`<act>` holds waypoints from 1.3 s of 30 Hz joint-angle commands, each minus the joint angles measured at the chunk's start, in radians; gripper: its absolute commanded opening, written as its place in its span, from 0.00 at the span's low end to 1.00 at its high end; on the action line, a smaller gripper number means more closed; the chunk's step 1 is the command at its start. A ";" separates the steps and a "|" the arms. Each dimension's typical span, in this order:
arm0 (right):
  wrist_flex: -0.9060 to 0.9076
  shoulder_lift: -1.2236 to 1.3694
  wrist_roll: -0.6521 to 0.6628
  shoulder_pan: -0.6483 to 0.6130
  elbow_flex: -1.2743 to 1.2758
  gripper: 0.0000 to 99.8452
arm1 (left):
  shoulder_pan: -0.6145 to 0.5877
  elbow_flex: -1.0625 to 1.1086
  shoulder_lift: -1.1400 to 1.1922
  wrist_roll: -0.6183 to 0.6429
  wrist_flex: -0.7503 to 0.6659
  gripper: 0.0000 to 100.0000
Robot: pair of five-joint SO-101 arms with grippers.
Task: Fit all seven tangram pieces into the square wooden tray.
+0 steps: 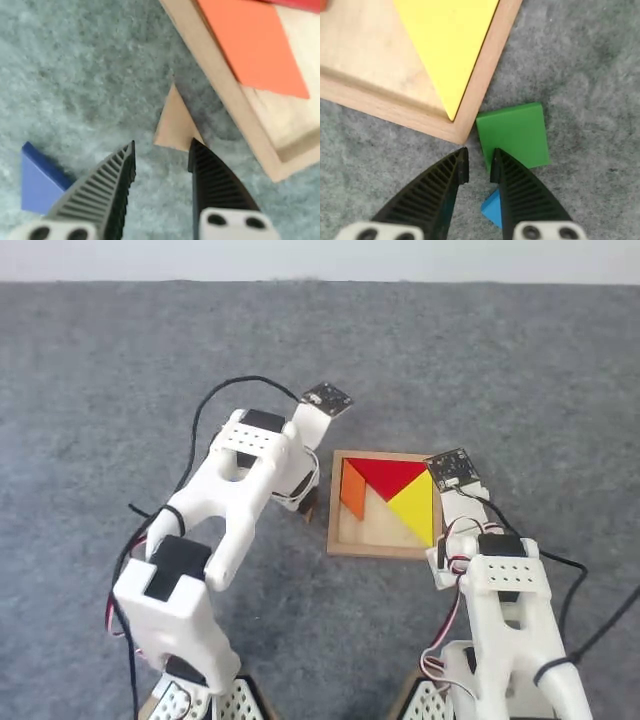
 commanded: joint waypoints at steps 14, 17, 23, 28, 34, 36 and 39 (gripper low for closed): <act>-0.010 0.004 -0.011 0.007 0.000 0.09 | 0.121 -0.088 0.112 0.052 0.048 0.17; -0.010 0.004 -0.011 0.007 0.000 0.09 | 0.127 -0.093 0.124 0.074 0.051 0.17; -0.010 0.004 -0.011 0.007 0.002 0.09 | 0.127 -0.105 0.127 0.081 0.071 0.10; -0.010 0.001 -0.011 0.007 0.002 0.09 | 0.126 -0.107 0.066 0.083 0.097 0.06; -0.007 -0.005 -0.011 0.012 0.002 0.09 | 0.127 -0.105 -0.160 0.077 0.176 0.06; -0.007 -0.007 -0.011 0.013 0.002 0.09 | 0.127 -0.105 -0.235 0.071 0.201 0.06; -0.005 -0.007 -0.011 0.015 0.002 0.09 | 0.137 -0.104 -0.313 -0.005 0.213 0.06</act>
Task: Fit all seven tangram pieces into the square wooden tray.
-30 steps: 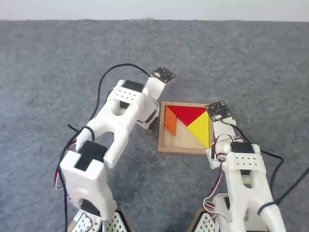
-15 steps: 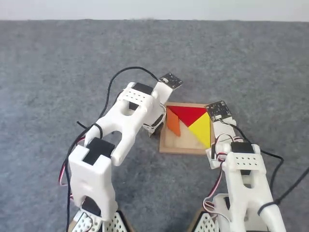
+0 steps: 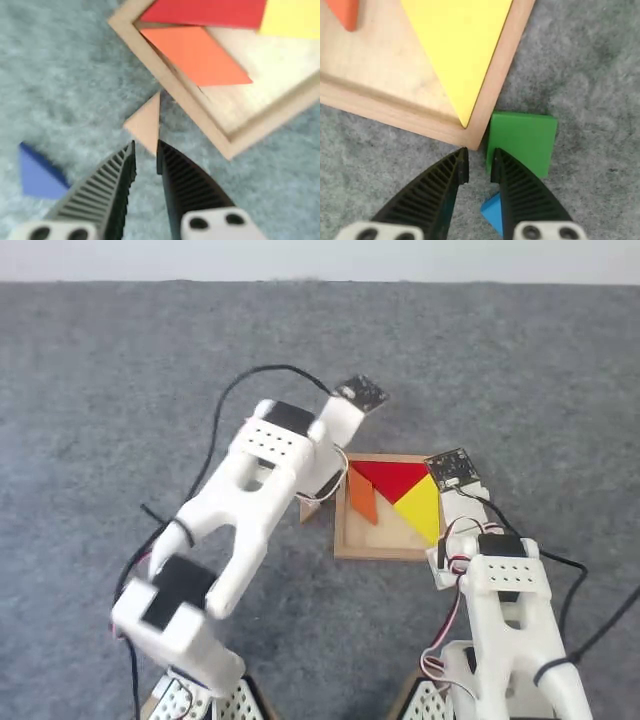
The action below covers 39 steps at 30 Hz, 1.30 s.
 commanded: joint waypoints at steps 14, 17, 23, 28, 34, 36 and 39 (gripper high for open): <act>0.015 -0.007 -0.011 0.108 -0.025 0.09 | 0.006 0.001 0.117 -0.138 -0.035 0.18; 0.015 -0.007 -0.008 0.108 -0.025 0.09 | -0.009 -0.001 0.190 -0.144 -0.063 0.17; 0.010 -0.007 -0.002 0.108 -0.025 0.09 | -0.012 -0.005 0.256 -0.144 -0.110 0.16; 0.013 -0.007 -0.002 0.108 -0.025 0.09 | -0.049 -0.013 0.304 -0.144 -0.160 0.16; 0.015 -0.007 -0.002 0.107 -0.025 0.09 | -0.133 -0.113 0.347 -0.161 -0.152 0.16; 0.015 -0.007 -0.002 0.107 -0.025 0.09 | -0.140 -0.124 0.359 -0.184 -0.152 0.16; 0.013 -0.007 -0.002 0.107 -0.025 0.09 | -0.133 -0.124 0.361 -0.192 -0.152 0.16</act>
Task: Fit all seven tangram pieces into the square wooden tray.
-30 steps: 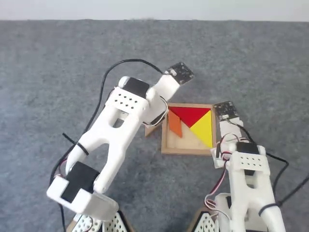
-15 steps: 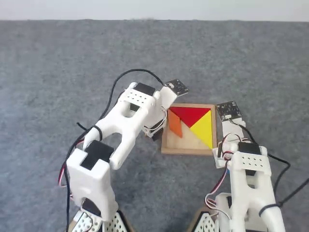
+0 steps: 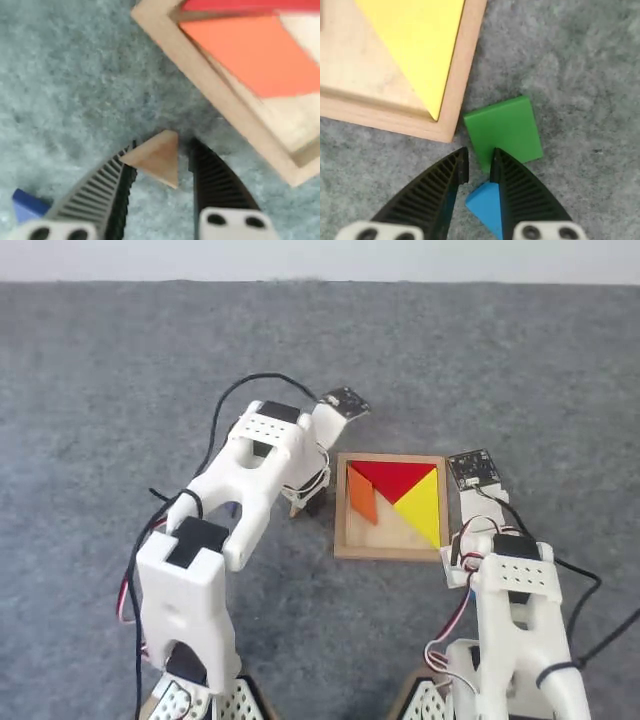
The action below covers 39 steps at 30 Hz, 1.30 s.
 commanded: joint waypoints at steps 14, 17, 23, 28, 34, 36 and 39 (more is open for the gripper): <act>0.005 -0.007 -0.005 0.007 -0.025 0.09 | 0.084 -0.191 -0.135 -0.006 0.258 0.01; 0.007 -0.007 -0.005 0.007 -0.025 0.09 | 0.163 -0.255 -0.153 0.046 0.305 0.01; 0.079 -0.027 0.032 0.117 -0.091 0.08 | 0.319 -0.372 -0.117 0.098 0.336 0.01; 0.101 -0.209 0.060 0.265 -0.029 0.02 | 0.391 -0.420 -0.078 0.126 0.301 0.01; 0.174 -0.472 0.110 0.334 0.109 0.08 | 0.477 -0.423 -0.040 0.178 0.226 0.01; 0.177 -0.524 0.112 0.337 0.138 0.09 | 0.480 -0.423 -0.003 0.189 0.193 0.01; 0.174 -0.535 0.112 0.332 0.155 0.09 | 0.480 -0.424 0.061 0.195 0.152 0.01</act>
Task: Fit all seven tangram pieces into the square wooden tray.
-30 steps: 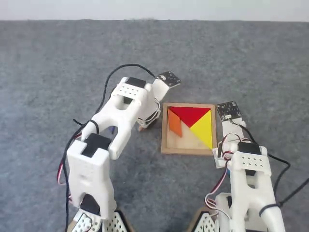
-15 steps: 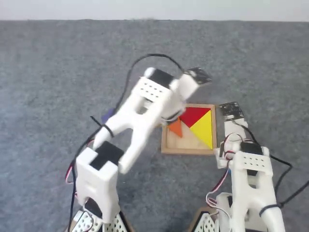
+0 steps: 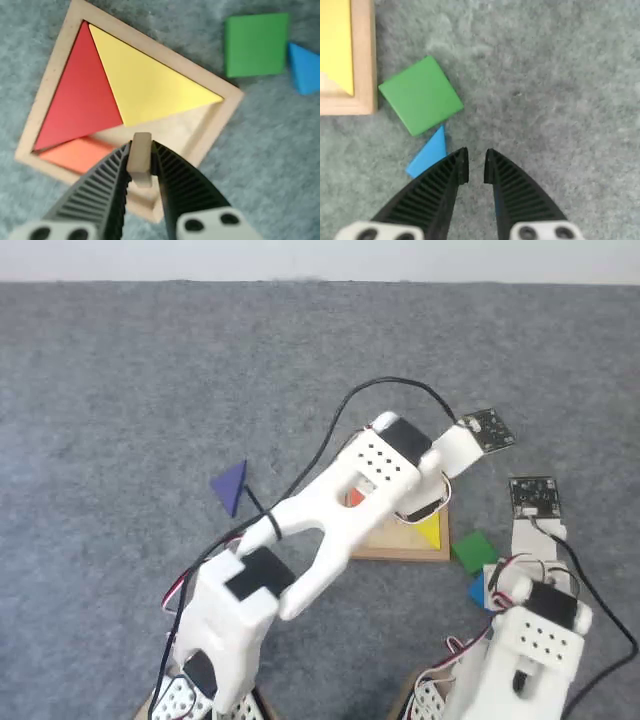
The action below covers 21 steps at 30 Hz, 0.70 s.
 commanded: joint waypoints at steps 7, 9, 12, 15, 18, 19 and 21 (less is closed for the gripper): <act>-0.022 0.028 0.014 0.001 -0.003 0.09 | 0.011 -0.044 0.110 0.015 -0.083 0.01; -0.022 0.042 0.014 -0.027 -0.005 0.09 | 0.009 -0.044 0.115 0.015 -0.077 0.02; -0.022 0.047 0.014 -0.051 -0.006 0.09 | 0.009 -0.050 0.114 0.014 -0.052 0.02; -0.022 0.045 0.014 -0.053 -0.006 0.09 | 0.000 -0.050 0.114 0.014 -0.054 0.04; -0.022 0.042 0.014 -0.053 -0.005 0.09 | -0.028 -0.051 0.114 0.026 -0.055 0.09; -0.022 0.042 0.014 -0.053 -0.005 0.09 | -0.038 -0.051 0.114 0.034 -0.055 0.10; -0.022 0.042 0.012 -0.054 -0.005 0.09 | -0.057 -0.059 0.114 0.035 -0.055 0.11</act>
